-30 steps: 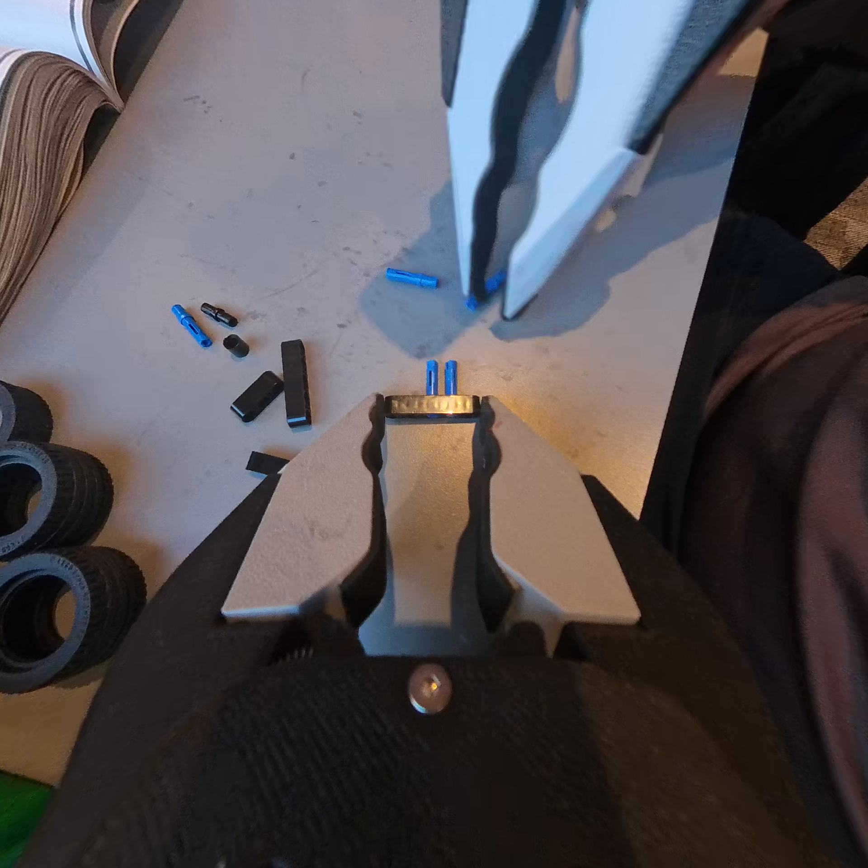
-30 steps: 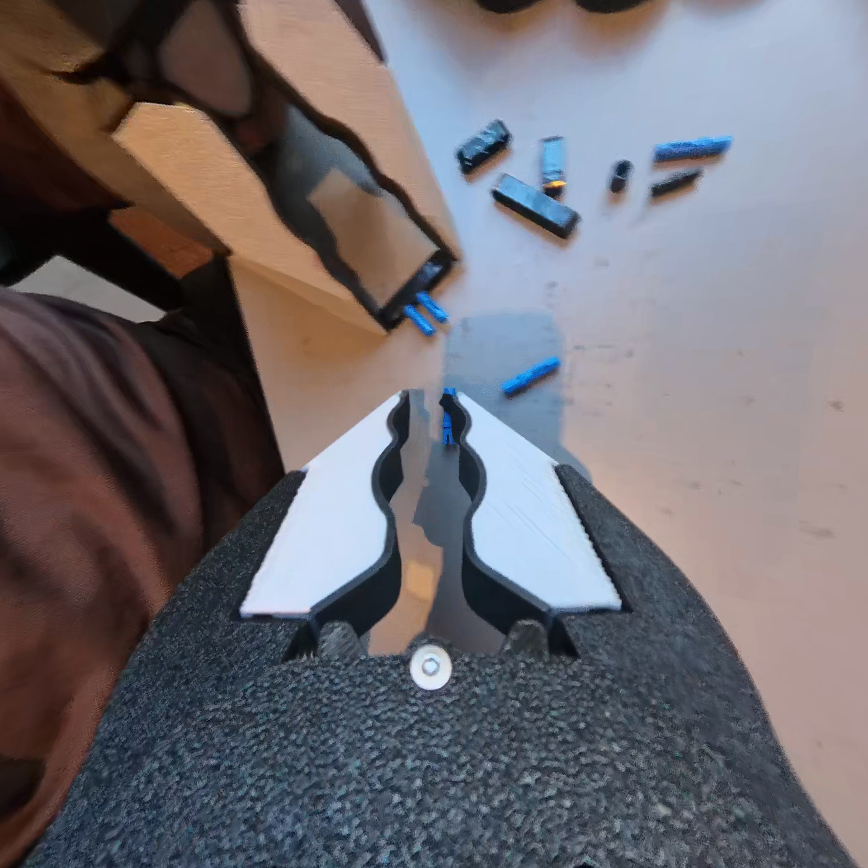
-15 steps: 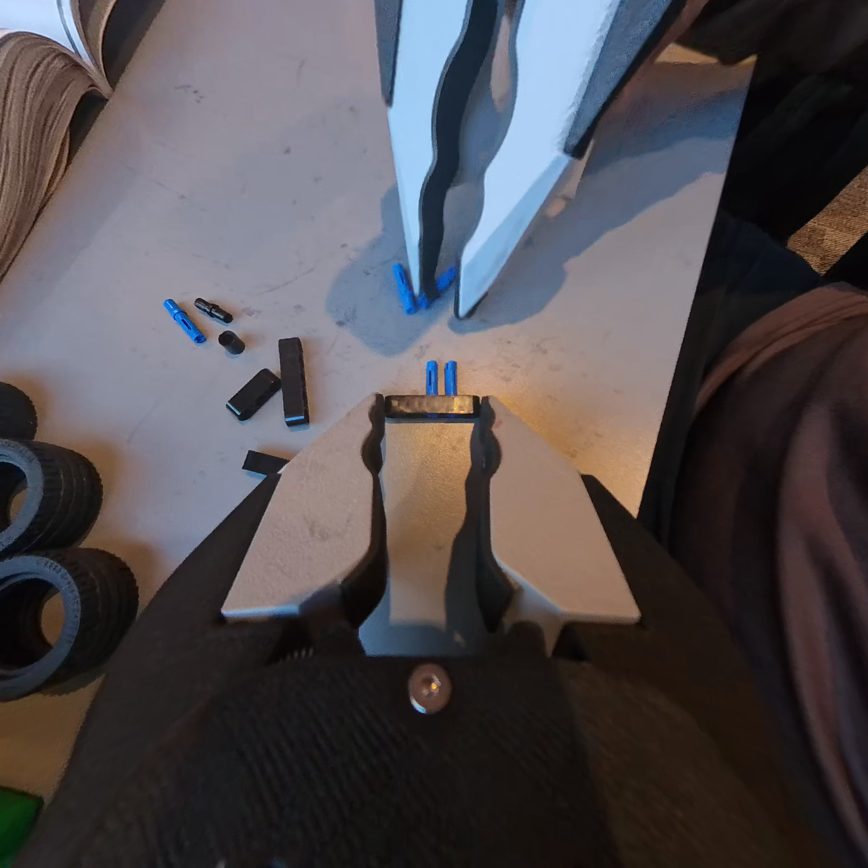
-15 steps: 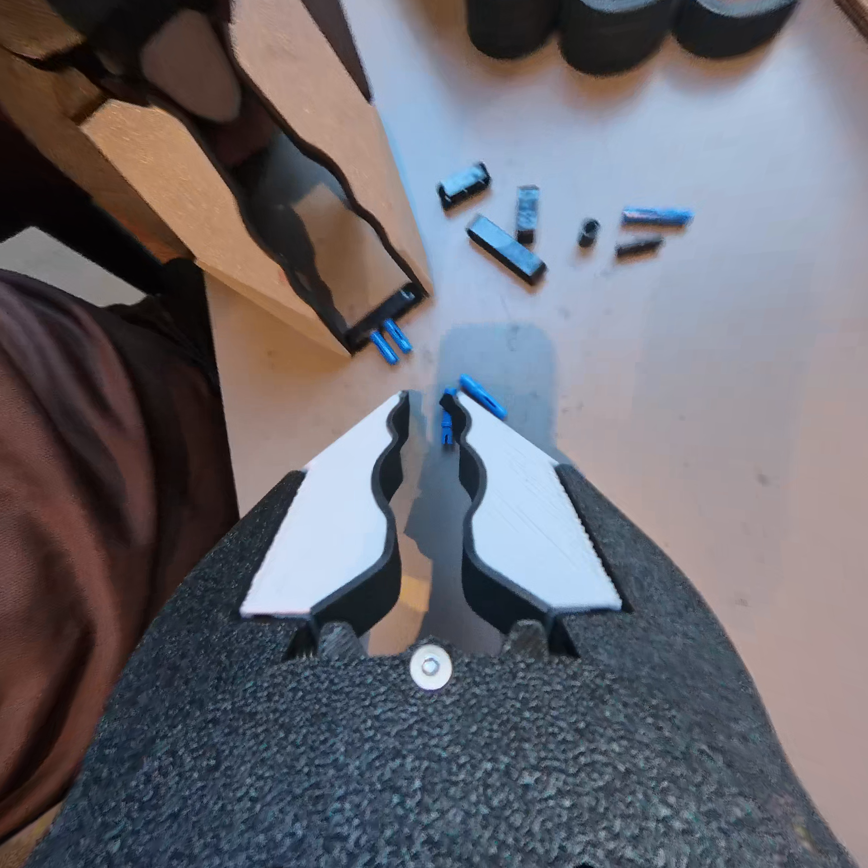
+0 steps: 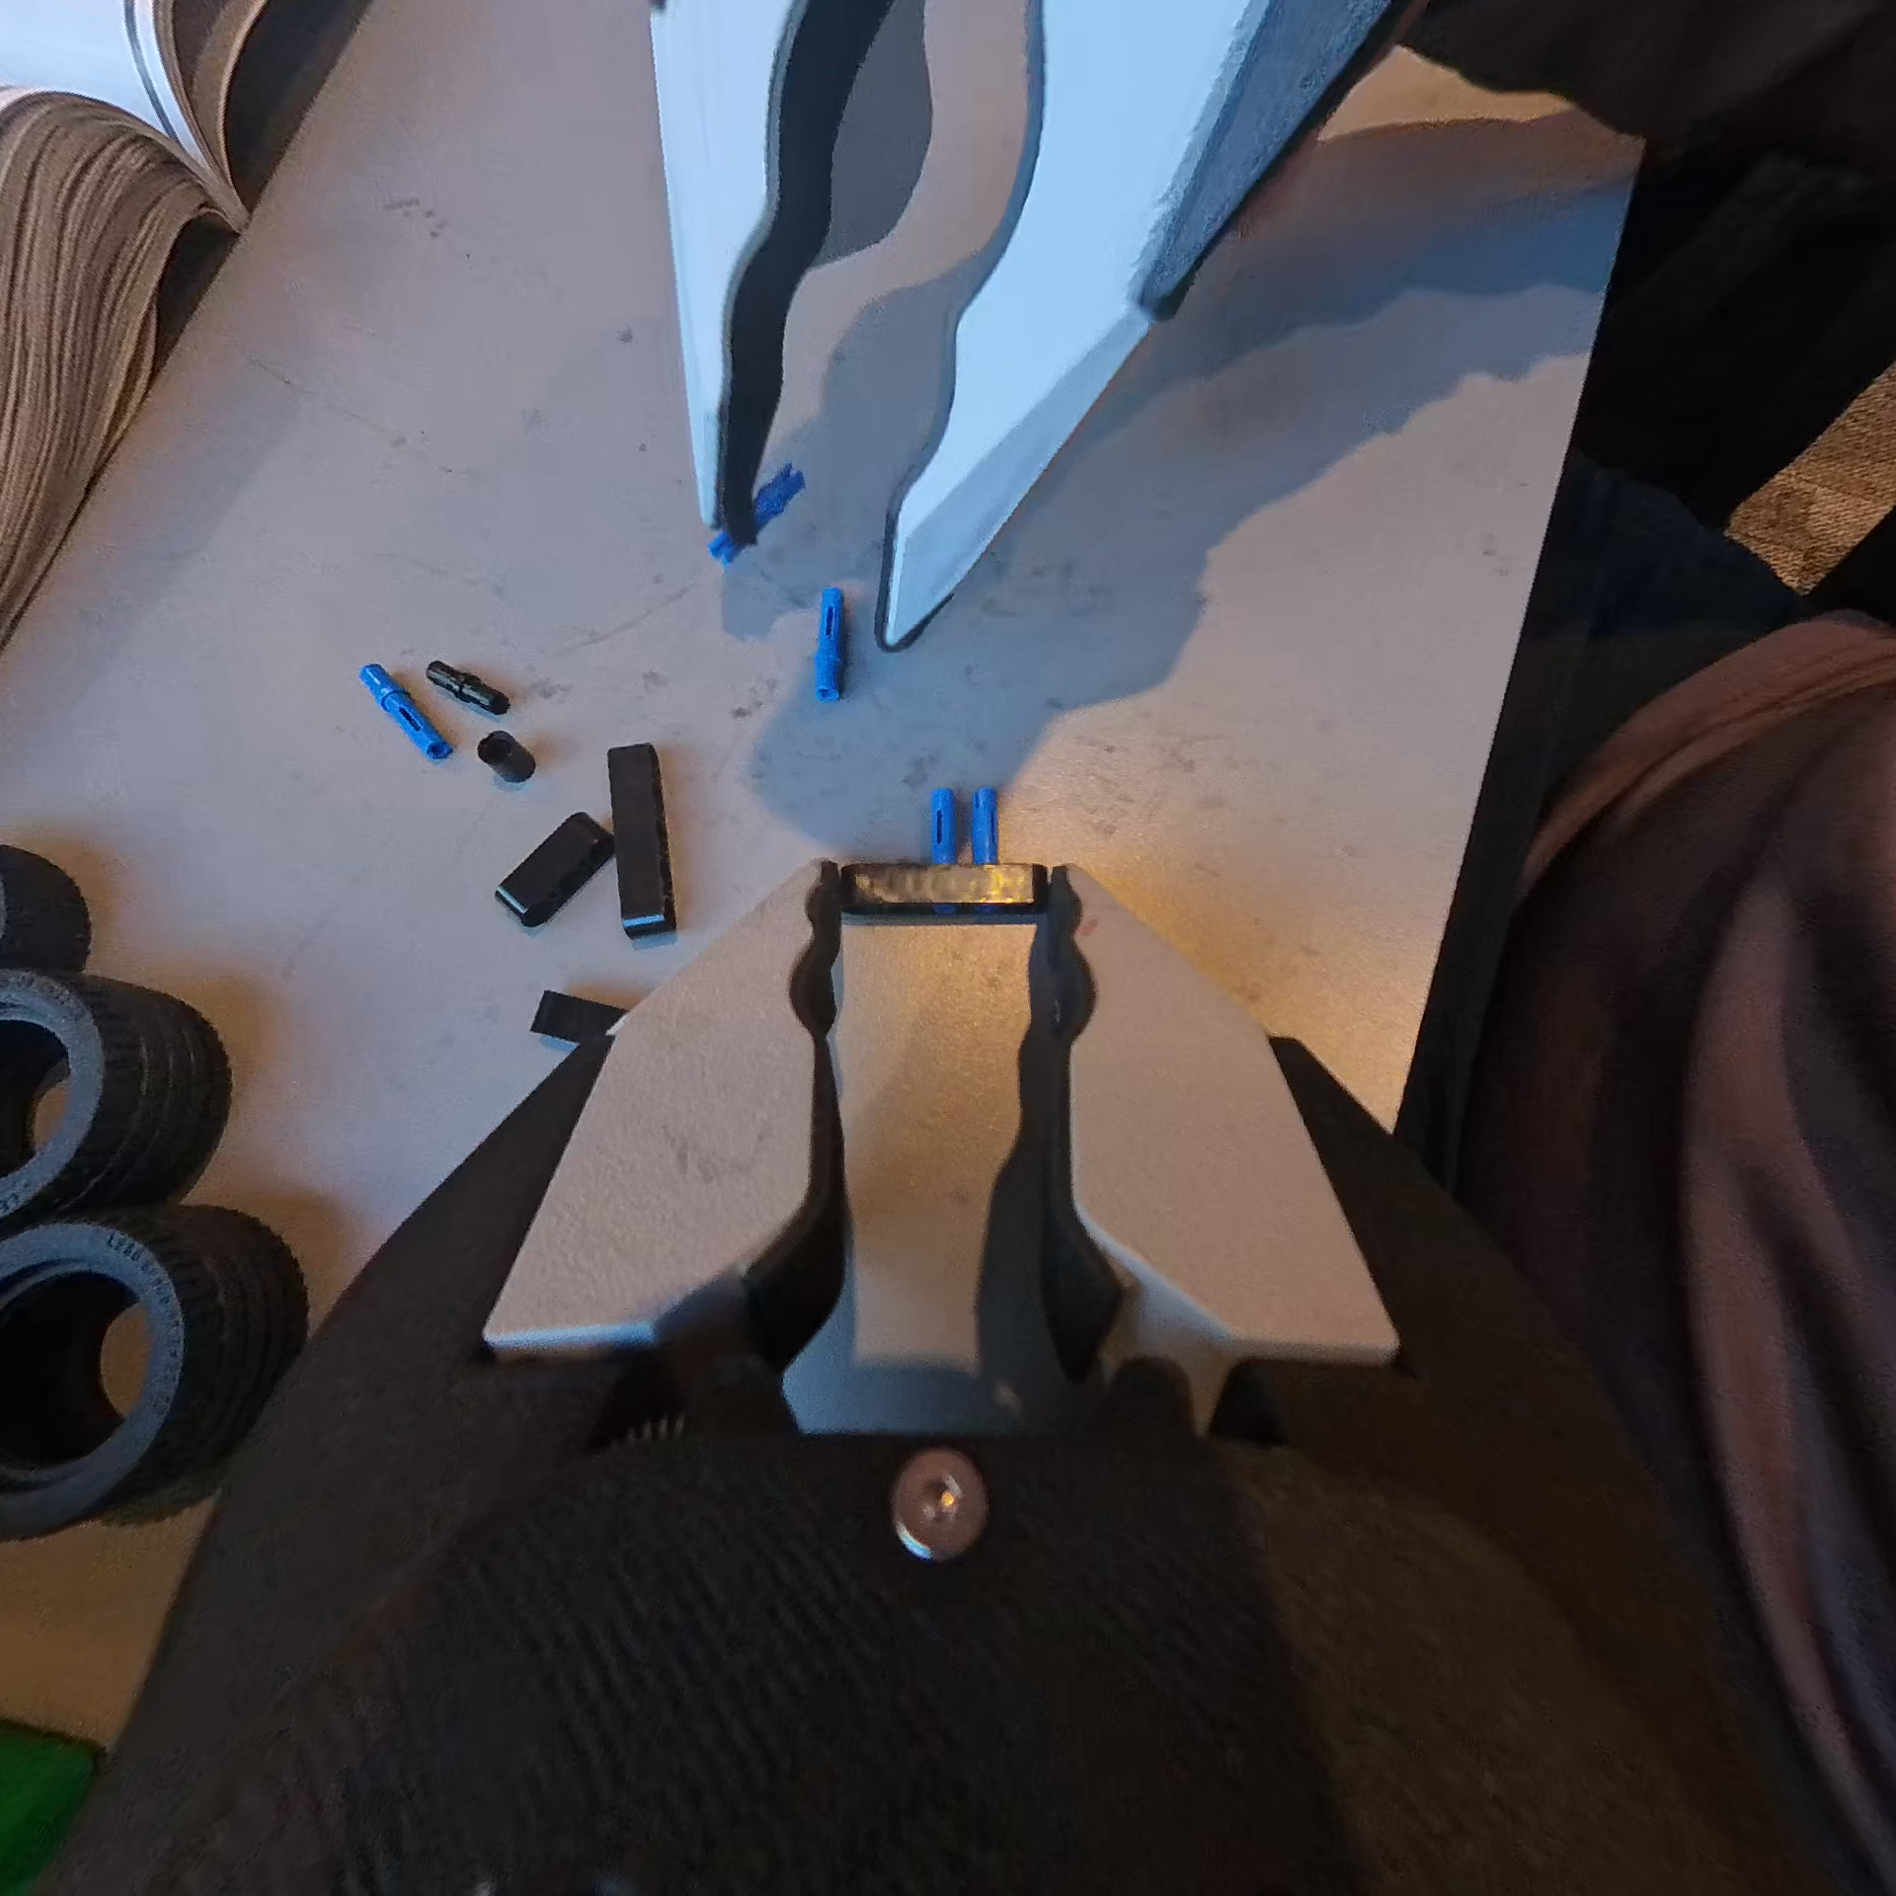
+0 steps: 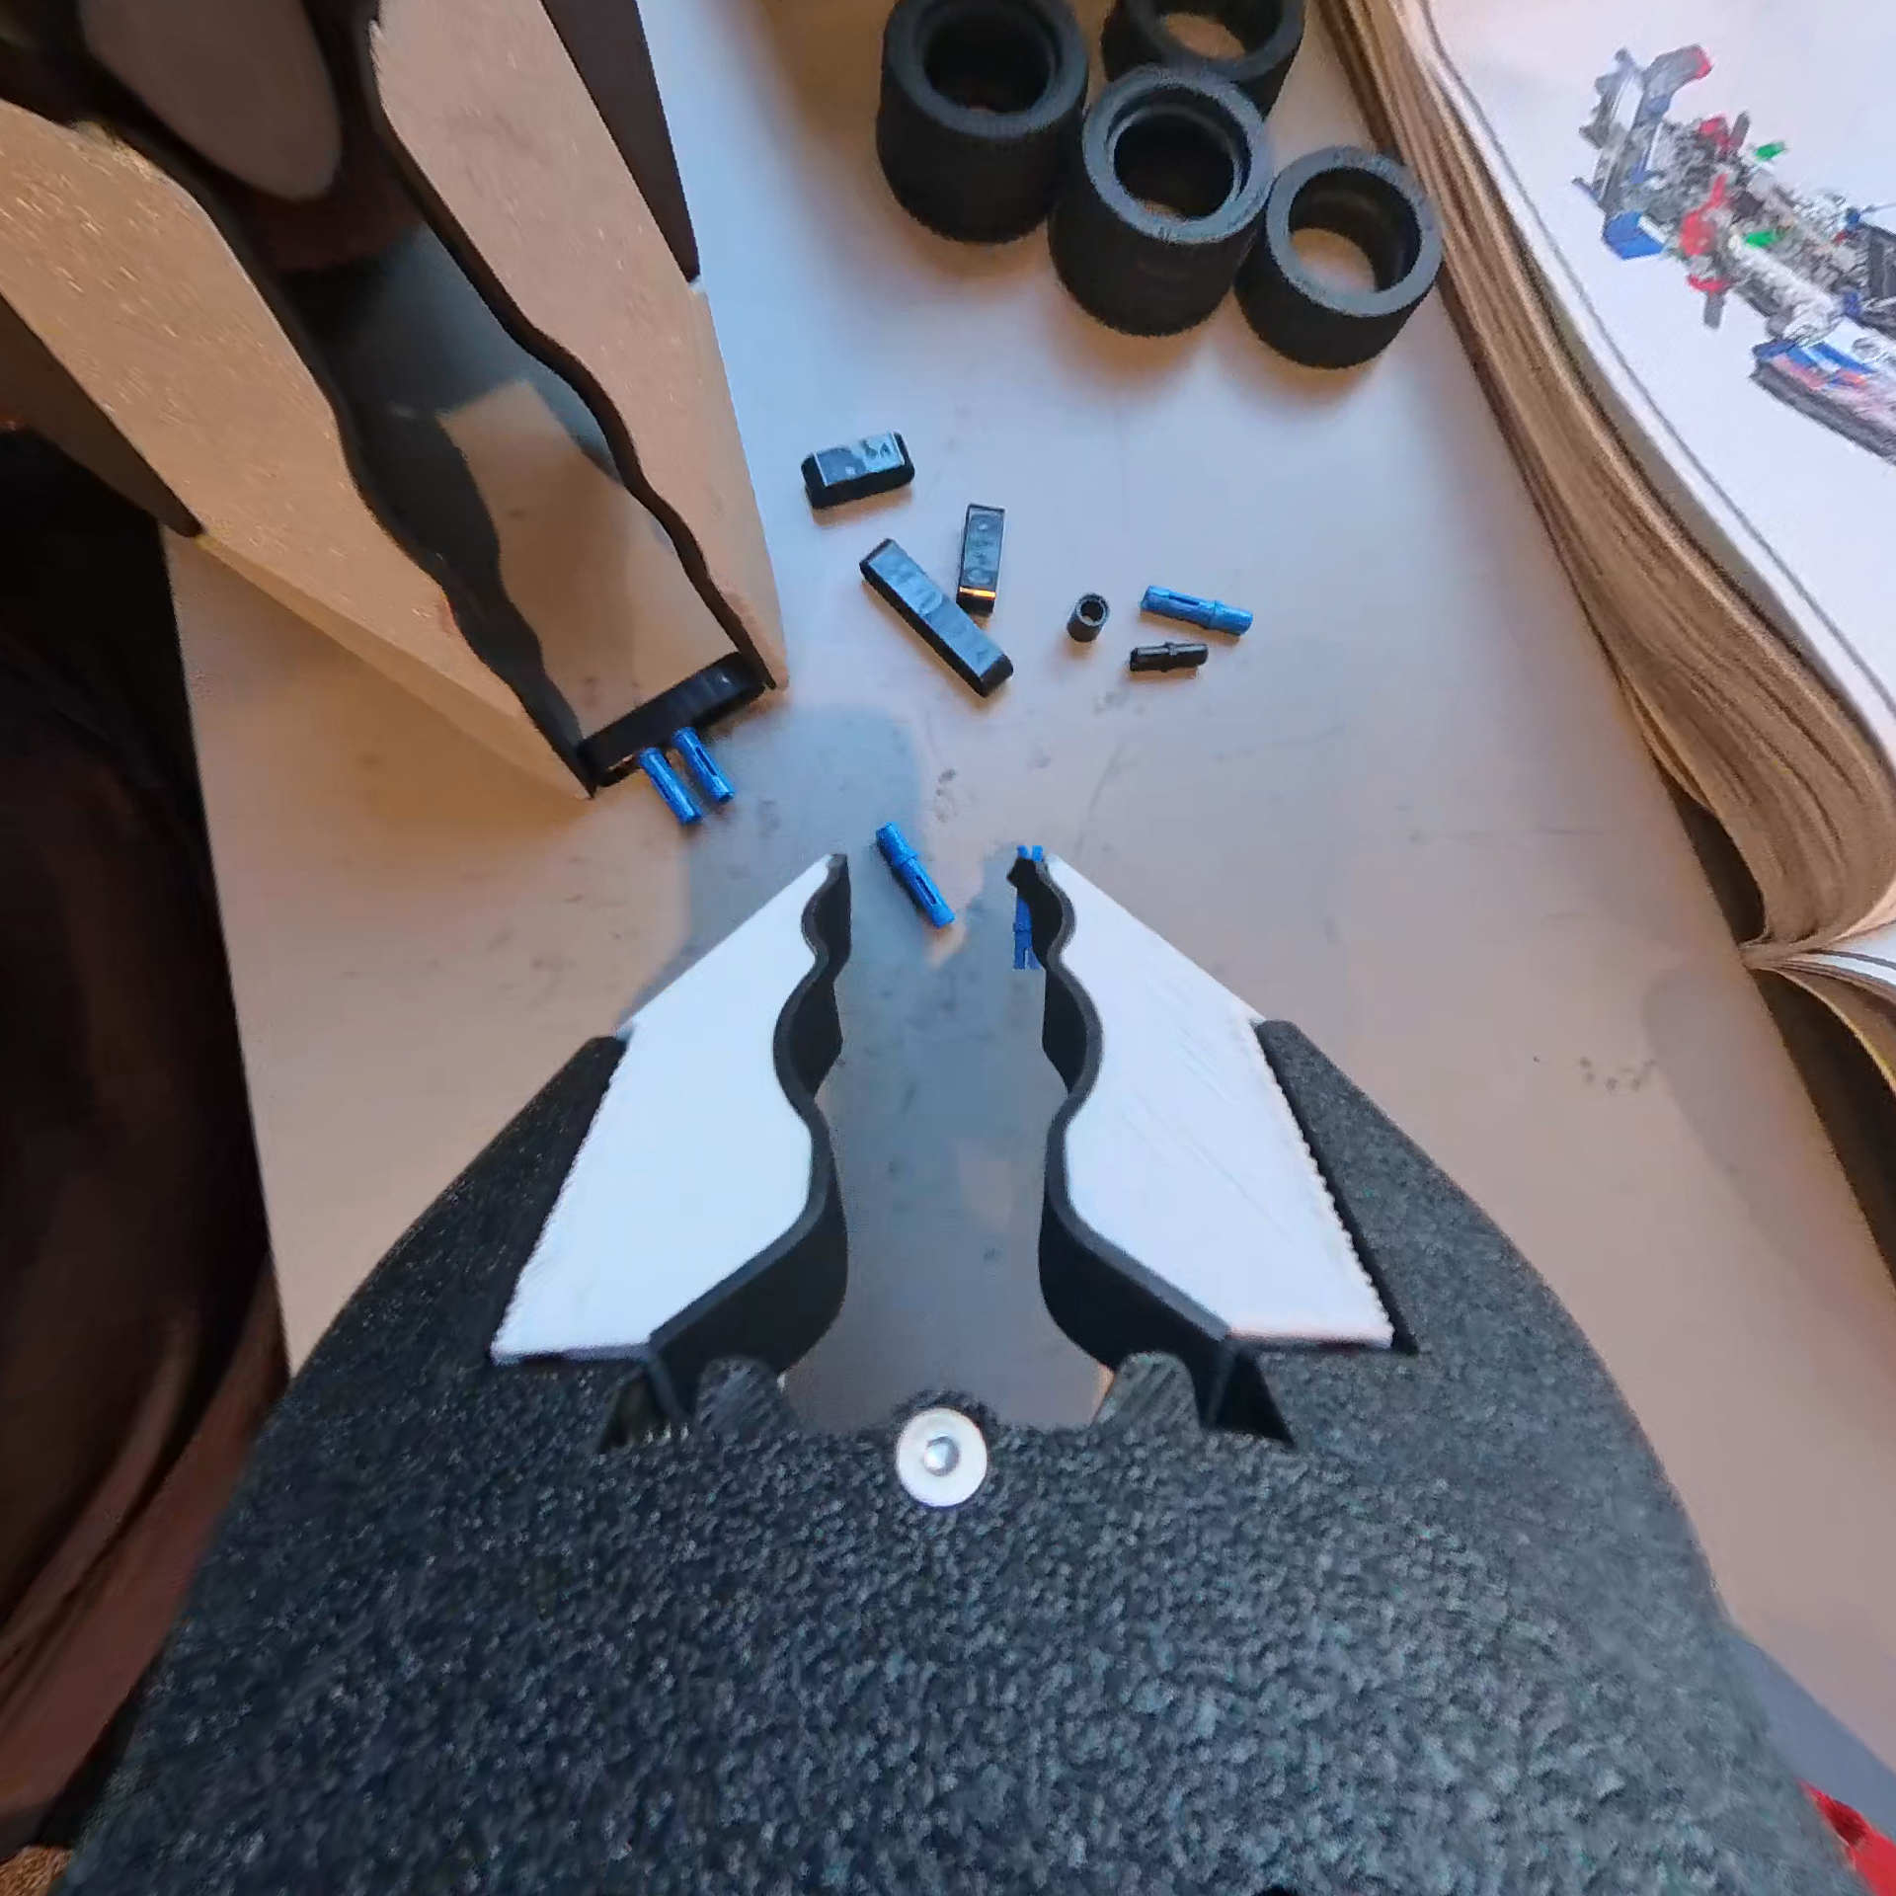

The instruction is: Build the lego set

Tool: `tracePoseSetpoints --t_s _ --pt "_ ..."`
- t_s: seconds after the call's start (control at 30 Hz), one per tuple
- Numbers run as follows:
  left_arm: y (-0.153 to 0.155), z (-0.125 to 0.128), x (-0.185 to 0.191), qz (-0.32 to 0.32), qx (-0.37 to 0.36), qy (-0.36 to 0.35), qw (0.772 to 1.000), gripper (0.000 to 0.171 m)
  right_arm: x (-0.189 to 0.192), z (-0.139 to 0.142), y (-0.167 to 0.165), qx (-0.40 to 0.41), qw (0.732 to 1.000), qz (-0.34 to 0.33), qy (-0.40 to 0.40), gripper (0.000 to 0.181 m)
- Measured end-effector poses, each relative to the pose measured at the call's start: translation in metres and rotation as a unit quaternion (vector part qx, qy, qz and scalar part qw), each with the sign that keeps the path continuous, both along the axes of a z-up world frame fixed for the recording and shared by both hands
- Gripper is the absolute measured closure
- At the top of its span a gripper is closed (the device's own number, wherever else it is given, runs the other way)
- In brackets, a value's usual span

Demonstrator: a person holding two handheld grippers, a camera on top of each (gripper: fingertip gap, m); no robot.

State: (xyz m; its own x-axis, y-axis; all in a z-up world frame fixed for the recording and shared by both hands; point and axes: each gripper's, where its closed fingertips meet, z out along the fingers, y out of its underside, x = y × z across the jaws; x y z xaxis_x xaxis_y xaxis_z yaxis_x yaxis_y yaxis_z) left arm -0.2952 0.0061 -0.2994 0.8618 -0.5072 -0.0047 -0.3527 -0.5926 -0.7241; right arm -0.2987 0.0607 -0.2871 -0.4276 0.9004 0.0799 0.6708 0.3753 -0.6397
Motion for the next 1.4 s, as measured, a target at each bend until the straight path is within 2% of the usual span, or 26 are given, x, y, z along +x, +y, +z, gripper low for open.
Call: tracePoseSetpoints --t_s 0.17,0.37,0.43,0.57,0.67,0.9,1.03,1.17,1.27,1.4 --pt "0.0 0.0 0.0 0.0 0.001 0.001 1.0 0.134 0.0 -0.002 0.007 0.014 1.0 -0.003 0.003 0.149" --pt "0.0 0.0 0.0 0.001 -0.003 -0.004 1.0 0.134 0.008 0.01 0.02 0.018 1.0 -0.006 0.017 0.151" --pt "0.0 0.0 0.0 0.001 -0.003 -0.004 1.0 0.133 0.018 0.011 0.018 0.011 1.0 0.027 0.001 0.151" --pt "0.0 0.0 0.0 0.001 -0.004 -0.006 1.0 0.134 0.03 0.004 0.02 0.065 0.992 0.1 -0.04 0.154" --pt "0.001 0.0 0.0 -0.001 -0.005 -0.007 1.0 0.134 0.021 0.002 0.012 0.065 0.985 0.144 -0.065 0.158" --pt "0.0 0.0 0.002 -0.009 -0.005 -0.008 1.0 0.134 0.002 -0.011 0.001 0.023 0.981 0.17 -0.094 0.162" --pt "0.0 0.0 0.002 -0.012 -0.006 -0.01 1.0 0.134 0.002 -0.007 -0.009 -0.017 0.984 0.165 -0.066 0.162" --pt "0.001 0.0 0.003 -0.016 -0.007 -0.01 1.0 0.134 0.004 -0.013 0.002 -0.048 0.988 0.128 -0.069 0.153" --pt "0.001 0.0 0.003 -0.016 -0.006 -0.009 1.0 0.133 0.006 -0.012 0.011 -0.036 0.991 0.111 -0.058 0.146" --pt "0.001 0.0 0.003 -0.016 -0.006 -0.01 1.0 0.134 0.005 -0.012 0.011 -0.066 0.992 0.09 -0.054 0.141"
